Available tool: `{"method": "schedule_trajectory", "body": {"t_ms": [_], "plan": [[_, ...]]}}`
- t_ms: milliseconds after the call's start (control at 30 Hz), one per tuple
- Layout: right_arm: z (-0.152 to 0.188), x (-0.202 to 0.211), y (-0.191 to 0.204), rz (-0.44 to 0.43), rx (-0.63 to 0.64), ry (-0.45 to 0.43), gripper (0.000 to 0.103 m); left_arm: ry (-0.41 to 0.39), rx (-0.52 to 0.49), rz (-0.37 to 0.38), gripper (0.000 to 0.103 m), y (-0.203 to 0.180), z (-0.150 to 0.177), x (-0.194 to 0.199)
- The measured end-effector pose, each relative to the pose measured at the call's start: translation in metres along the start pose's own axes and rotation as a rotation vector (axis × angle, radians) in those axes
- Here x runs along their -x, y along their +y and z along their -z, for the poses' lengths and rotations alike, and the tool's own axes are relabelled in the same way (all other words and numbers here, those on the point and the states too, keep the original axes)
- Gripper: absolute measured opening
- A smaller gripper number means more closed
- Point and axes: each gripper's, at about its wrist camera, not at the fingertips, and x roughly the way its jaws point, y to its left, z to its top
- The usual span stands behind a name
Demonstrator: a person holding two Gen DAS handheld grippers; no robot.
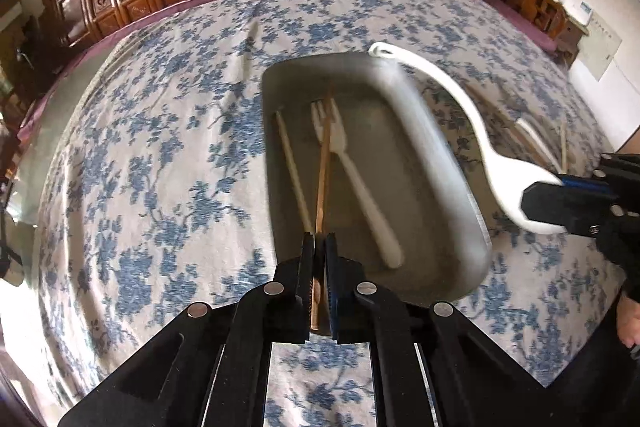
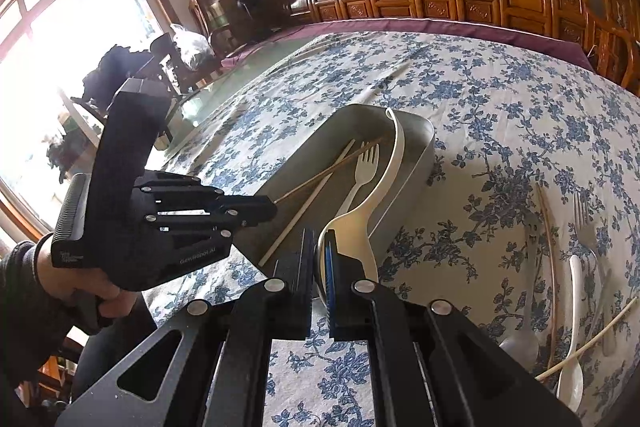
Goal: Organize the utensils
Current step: 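Lower the white ladle into the tray and open the right tool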
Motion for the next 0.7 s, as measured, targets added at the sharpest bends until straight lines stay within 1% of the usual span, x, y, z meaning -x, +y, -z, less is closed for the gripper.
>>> {"method": "schedule_trajectory", "body": {"t_ms": [67, 100, 167, 233, 267, 333, 567, 600, 633, 700], "plan": [[0.0, -0.002, -0.001, -0.001, -0.002, 0.004, 0.006, 0.013, 0.007, 0.003, 0.008, 0.002, 0.0, -0.003], [0.001, -0.004, 0.0, -0.003, -0.001, 0.006, 0.006, 0.007, 0.005, -0.002, 0.008, 0.001, 0.0, -0.002], [0.001, -0.007, 0.001, -0.007, 0.001, 0.012, 0.006, -0.01, 0.002, -0.019, 0.014, 0.0, 0.0, 0.002], [0.001, -0.01, 0.003, -0.008, 0.004, 0.017, 0.006, -0.036, 0.016, -0.018, 0.02, 0.003, -0.001, 0.009], [0.001, -0.011, 0.003, -0.008, 0.004, 0.019, 0.006, -0.045, 0.023, -0.015, 0.021, 0.004, -0.002, 0.012], [0.0, -0.015, 0.004, -0.007, 0.006, 0.022, 0.006, -0.069, 0.042, -0.025, 0.021, 0.009, -0.003, 0.018], [-0.007, -0.027, 0.01, -0.022, 0.019, 0.016, 0.007, -0.094, 0.071, -0.029, 0.022, 0.02, -0.005, 0.03], [-0.008, -0.028, 0.012, -0.032, 0.024, 0.01, 0.007, -0.096, 0.073, -0.029, 0.022, 0.021, -0.005, 0.031], [-0.009, -0.029, 0.013, -0.041, 0.027, 0.006, 0.01, -0.097, 0.075, -0.029, 0.023, 0.021, -0.005, 0.032], [-0.01, -0.033, 0.013, -0.032, 0.021, 0.008, 0.011, -0.101, 0.078, -0.028, 0.023, 0.022, -0.005, 0.033]]}}
